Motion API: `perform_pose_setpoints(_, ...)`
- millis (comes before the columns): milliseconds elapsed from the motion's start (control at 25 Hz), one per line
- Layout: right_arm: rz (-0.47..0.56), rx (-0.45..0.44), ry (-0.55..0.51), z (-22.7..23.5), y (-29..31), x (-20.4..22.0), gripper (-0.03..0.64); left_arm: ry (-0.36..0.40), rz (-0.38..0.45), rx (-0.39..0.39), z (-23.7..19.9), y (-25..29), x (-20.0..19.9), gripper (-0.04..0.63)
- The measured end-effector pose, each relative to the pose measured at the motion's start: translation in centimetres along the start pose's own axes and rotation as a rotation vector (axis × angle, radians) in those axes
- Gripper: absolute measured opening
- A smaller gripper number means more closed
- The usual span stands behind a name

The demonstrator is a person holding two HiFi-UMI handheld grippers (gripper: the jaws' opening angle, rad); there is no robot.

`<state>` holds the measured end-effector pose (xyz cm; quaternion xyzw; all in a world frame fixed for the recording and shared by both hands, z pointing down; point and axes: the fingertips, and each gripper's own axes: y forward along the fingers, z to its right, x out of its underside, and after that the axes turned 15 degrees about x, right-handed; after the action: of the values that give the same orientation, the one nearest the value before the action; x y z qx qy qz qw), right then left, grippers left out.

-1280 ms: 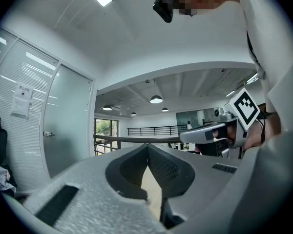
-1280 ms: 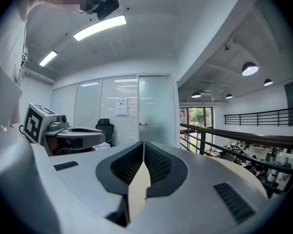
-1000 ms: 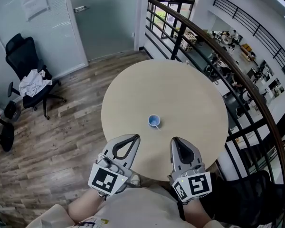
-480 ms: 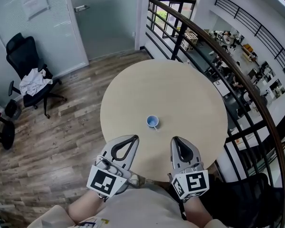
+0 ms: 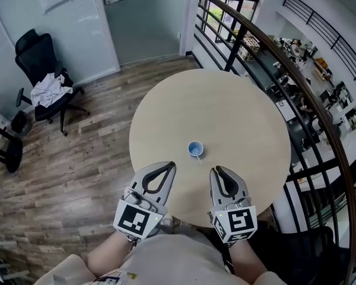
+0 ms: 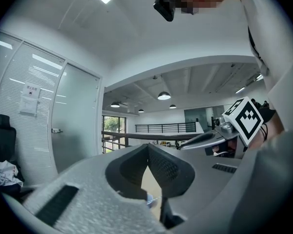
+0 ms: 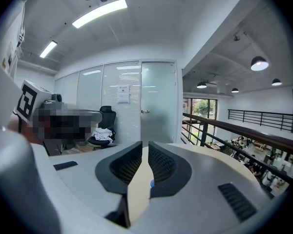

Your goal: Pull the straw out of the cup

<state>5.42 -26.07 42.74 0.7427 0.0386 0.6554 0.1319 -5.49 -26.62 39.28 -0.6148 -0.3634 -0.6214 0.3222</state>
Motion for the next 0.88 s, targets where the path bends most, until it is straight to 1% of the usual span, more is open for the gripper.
perform_pose_setpoints(120,-0.019,-0.013,-0.012,0.3,1.5,0.4,0.029,0.002,-0.005,-0.005,-0.7,1.1,0.2,0.014)
perform_pose_setpoints(280,-0.058,-0.025,-0.032,0.8,4.0,2.2,0.036,-0.009,-0.019,-0.015,-2.0,2.4,1.2,0.014)
perform_pose_setpoints(320,-0.072,-0.032,-0.035,0.9,4.6,2.7,0.057,-0.01,-0.027,-0.017,-2.2,2.7,1.5,0.014)
perform_pose_setpoints(360,-0.088,-0.04,-0.039,1.0,5.1,3.3,0.094,-0.009,-0.035,-0.018,-2.5,3.1,1.9,0.014)
perform_pose_setpoints(400,-0.103,-0.044,-0.043,1.1,5.6,4.0,0.106,-0.003,-0.043,-0.016,-2.6,3.4,2.3,0.014)
perform_pose_setpoints(520,-0.148,-0.055,-0.052,1.3,6.9,6.1,0.112,0.037,-0.061,0.0,-3.0,4.5,4.0,0.014)
perform_pose_setpoints(640,-0.191,-0.076,-0.057,1.0,7.7,8.0,0.121,-0.009,-0.097,-0.003,-3.5,5.3,6.2,0.014)
perform_pose_setpoints(800,-0.25,-0.095,-0.075,0.6,8.7,11.0,0.123,0.001,-0.149,0.009,-3.8,6.5,8.8,0.014)
perform_pose_setpoints(880,-0.279,-0.097,-0.08,0.4,9.2,12.5,0.123,-0.007,-0.173,0.015,-3.8,6.9,10.1,0.014)
